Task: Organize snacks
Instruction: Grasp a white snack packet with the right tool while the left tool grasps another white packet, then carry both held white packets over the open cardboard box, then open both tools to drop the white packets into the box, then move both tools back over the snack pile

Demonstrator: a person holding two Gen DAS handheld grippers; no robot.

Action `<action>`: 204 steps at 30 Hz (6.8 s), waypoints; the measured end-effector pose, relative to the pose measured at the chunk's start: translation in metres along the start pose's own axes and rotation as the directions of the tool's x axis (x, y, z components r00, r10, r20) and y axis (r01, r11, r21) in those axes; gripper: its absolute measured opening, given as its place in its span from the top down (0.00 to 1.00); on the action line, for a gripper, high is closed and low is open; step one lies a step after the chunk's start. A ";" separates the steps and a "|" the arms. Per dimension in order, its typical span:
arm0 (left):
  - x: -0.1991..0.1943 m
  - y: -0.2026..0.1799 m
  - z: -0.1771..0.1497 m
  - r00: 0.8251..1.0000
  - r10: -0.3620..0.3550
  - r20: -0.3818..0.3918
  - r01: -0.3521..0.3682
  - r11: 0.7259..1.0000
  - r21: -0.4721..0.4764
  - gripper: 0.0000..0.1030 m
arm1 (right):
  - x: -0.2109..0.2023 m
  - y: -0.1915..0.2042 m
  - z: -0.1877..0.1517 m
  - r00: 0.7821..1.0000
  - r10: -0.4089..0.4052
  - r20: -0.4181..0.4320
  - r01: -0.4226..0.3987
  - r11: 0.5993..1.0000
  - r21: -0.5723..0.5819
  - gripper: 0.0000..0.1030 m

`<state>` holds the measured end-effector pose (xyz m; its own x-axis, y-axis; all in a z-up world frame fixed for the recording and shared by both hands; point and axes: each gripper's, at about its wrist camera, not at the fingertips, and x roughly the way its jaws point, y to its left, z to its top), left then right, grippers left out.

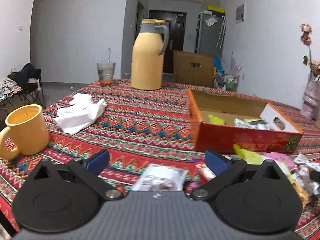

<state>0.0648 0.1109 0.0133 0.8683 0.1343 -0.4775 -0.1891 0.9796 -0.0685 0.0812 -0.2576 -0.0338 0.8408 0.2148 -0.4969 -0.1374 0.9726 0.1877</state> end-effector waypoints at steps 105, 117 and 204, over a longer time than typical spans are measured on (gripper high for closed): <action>0.076 -0.129 0.112 0.967 -0.203 0.151 0.198 0.979 0.048 0.59 | 0.097 0.028 0.129 0.976 0.043 0.212 -0.034 0.998 -0.049 0.63; 0.115 -0.123 0.096 0.980 -0.190 0.061 0.188 0.981 0.041 0.59 | 0.131 0.026 0.115 0.992 0.035 0.119 -0.029 0.998 -0.051 0.63; 0.003 -0.087 0.014 0.988 -0.148 0.033 0.147 0.989 0.031 0.00 | 0.020 0.007 0.032 0.998 -0.046 0.029 0.048 0.997 -0.063 0.00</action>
<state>0.0903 0.0276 0.0299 0.9014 -0.0075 -0.4329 -0.0451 0.9928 -0.1110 0.1139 -0.2497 -0.0156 0.8611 0.1666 -0.4803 -0.1292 0.9855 0.1102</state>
